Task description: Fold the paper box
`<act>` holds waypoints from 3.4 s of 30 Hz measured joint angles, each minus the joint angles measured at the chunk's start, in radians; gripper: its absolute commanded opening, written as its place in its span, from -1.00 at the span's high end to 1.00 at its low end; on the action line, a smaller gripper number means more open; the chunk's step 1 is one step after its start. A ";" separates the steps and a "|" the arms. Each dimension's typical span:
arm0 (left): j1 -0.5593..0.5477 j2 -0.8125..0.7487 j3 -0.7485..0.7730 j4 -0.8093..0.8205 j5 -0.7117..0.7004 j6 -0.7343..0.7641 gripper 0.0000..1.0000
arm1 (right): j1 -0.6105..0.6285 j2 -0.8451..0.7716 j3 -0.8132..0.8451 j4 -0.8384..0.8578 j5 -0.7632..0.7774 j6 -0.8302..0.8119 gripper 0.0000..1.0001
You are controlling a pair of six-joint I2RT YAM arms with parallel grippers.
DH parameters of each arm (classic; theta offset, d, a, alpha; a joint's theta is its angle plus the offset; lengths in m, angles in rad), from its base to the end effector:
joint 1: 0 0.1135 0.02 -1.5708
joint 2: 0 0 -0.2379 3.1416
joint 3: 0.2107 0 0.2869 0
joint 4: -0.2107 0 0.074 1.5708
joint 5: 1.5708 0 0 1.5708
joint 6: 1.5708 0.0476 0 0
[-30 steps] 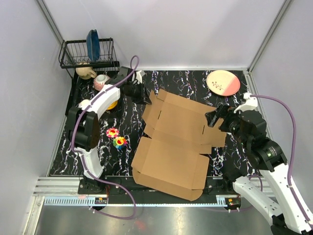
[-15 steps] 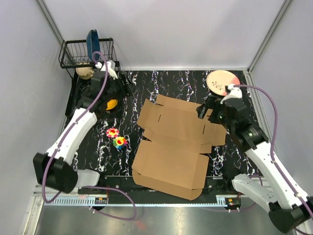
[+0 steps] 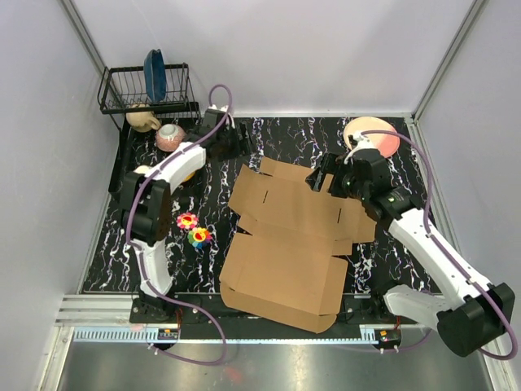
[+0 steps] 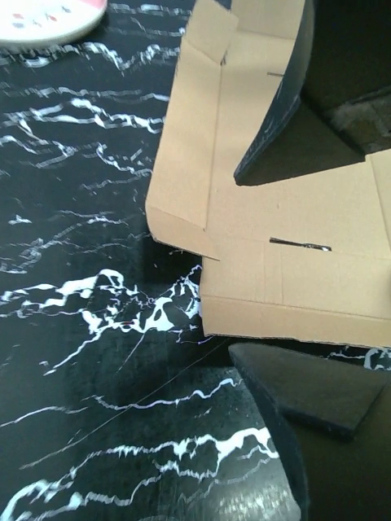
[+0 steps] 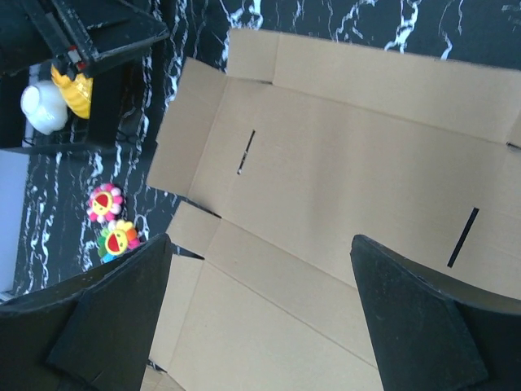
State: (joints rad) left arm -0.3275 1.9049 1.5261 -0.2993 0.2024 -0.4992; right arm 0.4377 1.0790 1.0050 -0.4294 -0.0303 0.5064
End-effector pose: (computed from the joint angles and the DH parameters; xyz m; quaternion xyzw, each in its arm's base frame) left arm 0.4465 -0.1618 0.2146 -0.0335 0.8978 -0.2560 0.3567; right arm 0.2696 0.1278 0.3037 0.0219 0.8606 0.2429 0.4471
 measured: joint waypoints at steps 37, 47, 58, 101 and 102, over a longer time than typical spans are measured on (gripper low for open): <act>-0.101 0.348 0.231 -0.005 -0.025 0.112 0.34 | 0.000 -0.001 -0.108 0.026 -0.023 0.039 -0.90; -0.109 0.348 0.164 0.077 0.034 0.103 0.70 | 0.000 -0.010 -0.108 0.012 -0.014 0.038 -0.90; -0.112 0.179 -0.131 0.318 0.006 0.073 0.98 | 0.000 -0.013 -0.089 0.003 -0.007 0.038 -0.89; -0.356 -0.182 -0.933 1.335 -0.447 0.301 1.00 | 0.018 0.491 0.130 0.338 -0.182 -0.682 -0.43; -0.362 -0.182 -0.934 1.335 -0.454 0.306 1.00 | 0.018 0.515 0.134 0.346 -0.198 -0.696 -0.40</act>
State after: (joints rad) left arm -0.6895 1.7226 0.5919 1.0355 -0.2516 -0.1928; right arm 0.4561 1.5940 1.1389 -0.0830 -0.2287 -0.1898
